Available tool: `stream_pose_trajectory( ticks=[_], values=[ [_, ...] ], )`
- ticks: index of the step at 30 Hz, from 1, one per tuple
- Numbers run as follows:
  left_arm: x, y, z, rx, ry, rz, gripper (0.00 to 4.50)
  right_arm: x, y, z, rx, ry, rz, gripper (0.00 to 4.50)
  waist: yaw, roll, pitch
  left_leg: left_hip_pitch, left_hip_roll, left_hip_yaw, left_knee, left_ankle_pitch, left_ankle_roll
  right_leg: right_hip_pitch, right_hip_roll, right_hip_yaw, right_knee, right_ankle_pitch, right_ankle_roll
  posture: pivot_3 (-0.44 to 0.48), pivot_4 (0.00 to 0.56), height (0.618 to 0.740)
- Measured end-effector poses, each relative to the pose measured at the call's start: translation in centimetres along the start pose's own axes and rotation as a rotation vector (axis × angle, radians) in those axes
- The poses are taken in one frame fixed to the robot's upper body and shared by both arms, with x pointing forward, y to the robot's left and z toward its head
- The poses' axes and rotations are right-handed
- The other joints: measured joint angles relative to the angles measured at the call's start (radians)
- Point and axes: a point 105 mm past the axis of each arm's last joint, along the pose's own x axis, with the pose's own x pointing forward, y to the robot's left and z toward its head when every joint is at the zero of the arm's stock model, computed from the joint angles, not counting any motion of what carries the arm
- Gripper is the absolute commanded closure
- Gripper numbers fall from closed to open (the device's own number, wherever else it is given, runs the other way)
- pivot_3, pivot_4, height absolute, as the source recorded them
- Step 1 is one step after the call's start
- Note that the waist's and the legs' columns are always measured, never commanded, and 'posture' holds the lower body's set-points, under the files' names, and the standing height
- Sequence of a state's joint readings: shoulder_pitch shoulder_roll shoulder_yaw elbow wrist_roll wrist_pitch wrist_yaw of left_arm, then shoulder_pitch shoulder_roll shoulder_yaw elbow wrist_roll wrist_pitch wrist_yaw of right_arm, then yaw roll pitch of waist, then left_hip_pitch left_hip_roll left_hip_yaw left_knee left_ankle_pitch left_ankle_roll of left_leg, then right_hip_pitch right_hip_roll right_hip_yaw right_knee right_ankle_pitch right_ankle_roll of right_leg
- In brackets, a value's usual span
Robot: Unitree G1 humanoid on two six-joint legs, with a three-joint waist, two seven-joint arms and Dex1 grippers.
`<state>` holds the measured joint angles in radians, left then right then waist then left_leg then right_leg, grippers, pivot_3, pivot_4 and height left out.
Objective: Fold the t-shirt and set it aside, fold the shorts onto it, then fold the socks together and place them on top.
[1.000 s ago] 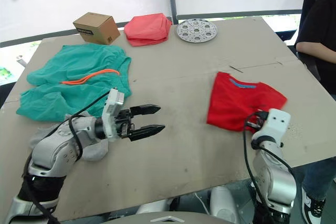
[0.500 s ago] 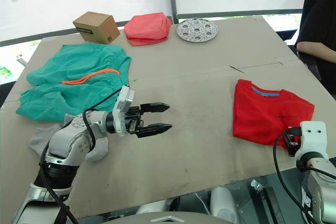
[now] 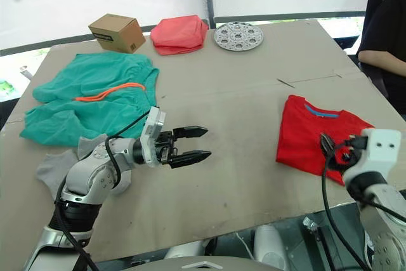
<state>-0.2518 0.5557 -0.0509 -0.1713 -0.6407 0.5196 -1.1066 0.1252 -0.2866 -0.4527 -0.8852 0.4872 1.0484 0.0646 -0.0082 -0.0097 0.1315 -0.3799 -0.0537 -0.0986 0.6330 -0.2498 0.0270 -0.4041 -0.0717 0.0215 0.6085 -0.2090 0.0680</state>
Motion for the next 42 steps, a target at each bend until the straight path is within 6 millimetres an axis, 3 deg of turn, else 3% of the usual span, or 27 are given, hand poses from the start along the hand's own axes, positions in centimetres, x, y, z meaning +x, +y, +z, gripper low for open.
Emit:
stream_pose_trajectory(
  ticks=[4, 7, 9, 11, 16, 19, 23, 26, 27, 31, 37, 42],
  values=[
    [0.1, 0.1, 0.0, 0.002, -0.001, 0.013, 0.0, 0.6, 0.2, -0.4, -0.081, 0.05, -0.041, 0.02, 0.007, 0.0, 0.0, -0.001, -0.001, -0.001, 0.0, 0.0, 0.0, 0.0, 0.0, 0.0, -0.001, 0.002, -0.002, 0.0, 0.15, 0.74],
    [0.3, 0.2, 0.1, 0.004, -0.009, 0.018, 0.0, 0.8, 0.6, -0.9, -0.028, 0.076, -0.047, 0.02, 0.006, 0.0, 0.0, -0.001, -0.001, -0.001, 0.0, 0.0, 0.0, 0.0, 0.0, 0.0, -0.001, 0.002, -0.002, 0.0, 0.15, 0.74],
    [0.6, 0.1, 0.1, -0.001, -0.018, 0.011, 0.0, 1.6, 2.3, -3.0, 0.065, 0.157, 0.005, 0.02, 0.001, 0.0, 0.0, 0.0, 0.0, 0.0, 0.0, 0.0, 0.0, 0.0, 0.0, 0.0, -0.001, 0.001, -0.002, 0.0, 0.15, 0.74],
    [0.9, 0.0, 0.1, -0.003, -0.016, 0.002, 0.0, 2.7, 3.2, -3.7, 0.077, 0.191, 0.028, 0.02, -0.004, 0.0, 0.001, 0.0, -0.001, 0.001, 0.001, 0.0, 0.0, 0.0, 0.0, 0.001, -0.001, 0.001, -0.002, 0.0, 0.15, 0.74],
    [1.4, -0.1, 0.1, -0.01, -0.008, -0.014, 0.0, 5.4, 3.0, -5.1, 0.007, 0.26, -0.038, 0.02, -0.004, 0.0, 0.0, 0.0, -0.001, 0.0, 0.001, 0.0, 0.0, 0.0, 0.001, 0.0, 0.001, 0.003, -0.002, 0.0, 0.15, 0.74],
    [1.6, 0.1, 0.4, 0.001, -0.01, -0.008, 0.0, 5.9, 3.5, -5.4, -0.039, 0.276, 0.005, 0.79, -0.005, -0.004, -0.002, 0.0, -0.001, 0.0, 0.001, 0.0, 0.0, 0.0, 0.001, 0.0, 0.0, 0.004, 0.0, 0.0, 0.15, 0.74],
    [1.7, 0.1, 0.6, 0.009, -0.008, -0.01, 0.0, 6.0, 3.4, -5.6, -0.169, 0.294, 0.109, 2.71, -0.007, -0.004, -0.002, 0.002, -0.001, 0.001, 0.001, 0.0, 0.0, 0.002, 0.001, 0.0, 0.0, 0.002, -0.002, 0.0, 0.15, 0.74],
    [1.5, 0.2, 0.3, 0.001, -0.004, 0.003, 0.0, 5.9, 2.0, -4.9, -0.301, 0.292, 0.168, 4.22, 0.004, -0.004, -0.002, 0.001, -0.002, -0.002, 0.003, 0.0, 0.0, 0.004, 0.0, -0.002, -0.001, -0.001, 0.001, 0.0, 0.15, 0.74],
    [1.5, 0.2, 0.2, -0.002, -0.003, 0.006, 0.0, 5.8, 1.5, -4.8, -0.337, 0.297, 0.178, 4.39, 0.006, -0.004, -0.002, 0.001, -0.002, -0.003, 0.003, 0.0, 0.0, 0.005, 0.0, -0.002, -0.001, -0.001, 0.001, 0.0, 0.15, 0.74],
    [1.4, 0.2, 0.0, -0.006, -0.007, 0.018, 0.0, 6.6, 0.5, -4.1, -0.45, 0.315, 0.225, 4.39, 0.002, -0.004, 0.0, 0.002, -0.002, -0.001, 0.003, 0.0, 0.0, 0.006, 0.0, -0.002, -0.001, -0.001, 0.002, 0.0, 0.15, 0.74],
    [1.4, -0.1, -0.3, -0.01, -0.011, 0.029, 0.0, 9.2, -1.7, -2.3, -0.617, 0.365, 0.28, 4.39, -0.003, -0.004, 0.002, 0.001, -0.001, -0.002, 0.003, 0.0, 0.0, 0.005, 0.0, -0.003, -0.001, 0.002, -0.002, 0.0, 0.15, 0.74],
    [1.3, -0.2, -0.4, -0.006, -0.014, 0.04, 0.0, 10.9, -3.8, -1.3, -0.646, 0.392, 0.303, 4.39, -0.003, -0.004, 0.004, 0.001, -0.001, -0.002, 0.003, 0.0, 0.0, 0.005, 0.0, -0.003, -0.002, 0.003, -0.001, 0.0, 0.15, 0.74]
  ],
)
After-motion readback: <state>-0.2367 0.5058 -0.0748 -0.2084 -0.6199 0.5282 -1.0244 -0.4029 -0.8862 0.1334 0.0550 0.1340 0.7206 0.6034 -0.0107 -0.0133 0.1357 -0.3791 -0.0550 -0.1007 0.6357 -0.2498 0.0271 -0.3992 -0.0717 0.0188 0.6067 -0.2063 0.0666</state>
